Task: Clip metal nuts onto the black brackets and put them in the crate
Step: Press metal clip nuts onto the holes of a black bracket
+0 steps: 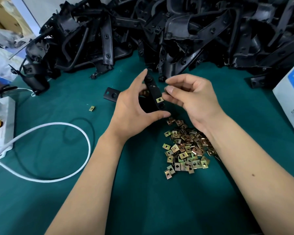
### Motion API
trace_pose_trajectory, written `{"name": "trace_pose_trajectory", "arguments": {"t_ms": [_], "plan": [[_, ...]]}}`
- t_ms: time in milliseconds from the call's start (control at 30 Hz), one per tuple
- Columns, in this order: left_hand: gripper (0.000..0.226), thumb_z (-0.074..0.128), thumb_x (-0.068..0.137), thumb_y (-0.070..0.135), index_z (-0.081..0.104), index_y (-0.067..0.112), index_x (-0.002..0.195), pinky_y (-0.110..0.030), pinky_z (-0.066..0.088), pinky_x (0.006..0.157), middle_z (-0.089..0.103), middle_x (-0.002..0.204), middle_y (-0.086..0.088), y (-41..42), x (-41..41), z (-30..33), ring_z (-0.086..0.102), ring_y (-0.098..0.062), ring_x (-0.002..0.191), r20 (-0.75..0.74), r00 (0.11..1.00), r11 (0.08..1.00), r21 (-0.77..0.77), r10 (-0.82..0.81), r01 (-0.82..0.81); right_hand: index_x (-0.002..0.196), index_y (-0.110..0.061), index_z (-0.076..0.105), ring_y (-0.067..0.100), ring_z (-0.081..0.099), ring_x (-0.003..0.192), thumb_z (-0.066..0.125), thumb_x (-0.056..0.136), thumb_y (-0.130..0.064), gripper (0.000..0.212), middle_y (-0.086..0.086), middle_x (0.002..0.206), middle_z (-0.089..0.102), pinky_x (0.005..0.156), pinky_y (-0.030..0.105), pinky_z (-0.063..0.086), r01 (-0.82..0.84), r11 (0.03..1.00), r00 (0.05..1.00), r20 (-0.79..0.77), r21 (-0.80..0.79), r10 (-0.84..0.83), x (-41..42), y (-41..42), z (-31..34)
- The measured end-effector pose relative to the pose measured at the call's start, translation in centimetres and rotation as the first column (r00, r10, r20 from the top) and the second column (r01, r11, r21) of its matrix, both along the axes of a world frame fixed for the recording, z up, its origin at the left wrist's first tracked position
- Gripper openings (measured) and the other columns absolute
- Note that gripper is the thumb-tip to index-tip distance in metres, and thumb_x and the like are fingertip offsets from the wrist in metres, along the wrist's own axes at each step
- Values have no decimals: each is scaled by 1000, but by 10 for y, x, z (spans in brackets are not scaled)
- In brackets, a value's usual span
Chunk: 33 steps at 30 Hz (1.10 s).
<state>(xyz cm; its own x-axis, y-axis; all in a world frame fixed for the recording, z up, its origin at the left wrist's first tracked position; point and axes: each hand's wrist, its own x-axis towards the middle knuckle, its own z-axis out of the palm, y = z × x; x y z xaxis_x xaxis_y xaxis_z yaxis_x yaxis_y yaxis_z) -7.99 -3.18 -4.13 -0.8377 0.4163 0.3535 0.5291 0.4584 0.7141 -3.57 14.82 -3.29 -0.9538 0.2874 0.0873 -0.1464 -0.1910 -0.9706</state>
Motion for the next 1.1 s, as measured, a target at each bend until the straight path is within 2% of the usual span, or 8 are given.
{"name": "trace_pose_trajectory", "arguments": {"t_ms": [167,300,467,567,633,733,900,1100], "plan": [[124,96,59,51,32,21,161,-26,42,114,68,132,-3,1,2,1,59,-10,127,7,999,999,-16,-44,45,88,-7,76,16,71,65,73,93,-3,7,2,71,70,64,23,59,20,999,999,39,44,-22,1,2,2],[124,99,57,47,34,23,161,-9,37,107,64,128,8,3,3,-1,58,1,122,18,996,996,-1,-89,89,85,-6,73,16,63,53,73,96,-18,16,3,65,65,47,22,49,19,988,995,90,155,-33,1,8,3],[124,100,57,41,35,19,160,1,28,102,55,119,27,3,4,-5,45,29,113,-1,993,992,-17,-121,121,88,-5,73,13,63,55,70,97,-11,12,5,67,67,49,21,50,-27,991,996,93,129,15,1,8,4],[124,100,57,41,35,18,159,5,25,99,47,113,37,3,3,-7,40,36,109,-9,993,992,-29,-121,120,90,-4,74,11,62,55,69,97,-8,10,4,67,68,49,19,49,-34,994,996,83,107,25,0,9,4],[124,100,57,40,35,18,159,4,25,99,51,115,31,4,3,-7,42,33,110,-2,992,992,-19,-126,126,90,-5,75,11,60,54,69,97,-8,10,3,65,68,48,20,47,-16,990,998,62,142,7,0,9,3],[124,101,57,40,35,17,160,-1,28,105,63,125,14,4,5,-5,49,15,121,15,990,990,0,-140,140,88,-7,76,13,59,52,71,96,-8,10,2,64,68,45,20,44,15,978,999,34,210,-23,-1,8,1],[125,100,57,41,35,17,160,1,27,103,58,121,18,5,6,-5,46,14,122,18,990,990,1,-141,141,84,-11,77,14,58,50,73,95,-10,12,2,63,68,43,21,43,48,972,998,15,230,-53,-3,9,-2],[125,100,57,40,34,17,160,-4,30,106,69,126,9,5,6,-3,56,2,126,23,988,988,3,-151,151,82,-11,75,12,55,48,74,95,-14,13,-1,61,66,40,20,38,6,966,998,53,260,-21,-3,8,-4]]}}
